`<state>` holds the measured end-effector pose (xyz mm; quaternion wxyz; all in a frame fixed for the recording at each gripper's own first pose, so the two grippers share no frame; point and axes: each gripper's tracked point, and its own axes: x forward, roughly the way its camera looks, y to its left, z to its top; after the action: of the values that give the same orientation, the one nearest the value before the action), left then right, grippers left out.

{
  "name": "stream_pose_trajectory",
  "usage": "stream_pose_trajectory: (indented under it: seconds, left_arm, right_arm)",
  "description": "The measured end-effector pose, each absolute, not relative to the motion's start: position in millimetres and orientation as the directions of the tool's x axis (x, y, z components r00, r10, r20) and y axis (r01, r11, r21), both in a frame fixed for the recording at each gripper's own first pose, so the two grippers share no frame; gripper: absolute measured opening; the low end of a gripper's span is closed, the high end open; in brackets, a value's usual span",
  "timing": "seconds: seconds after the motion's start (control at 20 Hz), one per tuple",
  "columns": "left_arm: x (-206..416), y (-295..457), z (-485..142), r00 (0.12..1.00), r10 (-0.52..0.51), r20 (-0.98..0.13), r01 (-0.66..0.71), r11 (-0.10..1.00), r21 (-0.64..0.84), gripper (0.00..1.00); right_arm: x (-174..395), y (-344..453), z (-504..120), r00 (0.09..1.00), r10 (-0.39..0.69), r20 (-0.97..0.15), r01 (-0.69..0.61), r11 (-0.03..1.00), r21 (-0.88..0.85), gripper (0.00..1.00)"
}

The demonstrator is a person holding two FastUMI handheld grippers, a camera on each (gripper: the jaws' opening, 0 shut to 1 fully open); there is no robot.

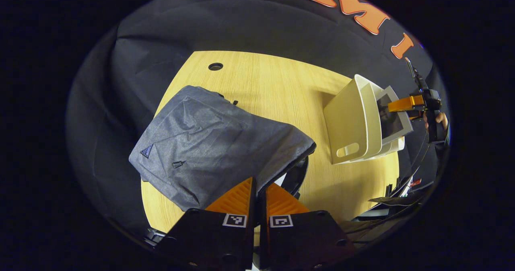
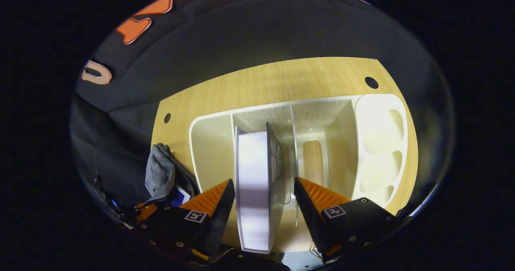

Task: Open the schoolbag, grab two books from the bookshelf and put them into the schoolbag.

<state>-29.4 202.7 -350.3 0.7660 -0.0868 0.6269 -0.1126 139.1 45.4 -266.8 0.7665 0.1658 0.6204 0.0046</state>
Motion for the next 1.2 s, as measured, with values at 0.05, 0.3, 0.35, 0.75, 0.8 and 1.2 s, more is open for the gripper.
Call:
stream_pose_trajectory:
  seconds: [0.05,0.3,0.35,0.75,0.8,1.2]
  left_arm:
    - [-30,201,-351,0.186,-0.278,-0.942,0.059,0.96,-0.272,0.07]
    - [-30,203,-349,0.187,-0.267,-0.945,0.058,0.964,-0.261,0.07]
    - [-30,203,-349,0.189,-0.268,-0.945,0.061,0.964,-0.261,0.08]
    - [-31,205,-344,0.204,-0.291,-0.935,0.102,0.956,-0.276,0.07]
    - [-33,206,-344,0.208,-0.293,-0.933,0.119,0.955,-0.273,0.07]
    - [-35,208,-338,0.201,-0.33,-0.922,0.249,0.928,-0.278,0.07]
  right_arm:
    - [141,43,-270,0.224,0.205,-0.953,0.202,0.947,0.251,0.86]
    - [134,40,-278,0.206,0.168,-0.964,0.2,0.957,0.209,0.5]
    - [131,35,-274,0.21,0.156,-0.965,0.2,0.959,0.199,0.46]
    - [98,26,-229,0.272,0.137,-0.952,0.251,0.945,0.208,0.4]
    - [89,27,-223,0.28,0.137,-0.95,0.262,0.941,0.213,0.4]
    - [11,38,-204,0.323,0.123,-0.939,0.378,0.892,0.247,0.4]
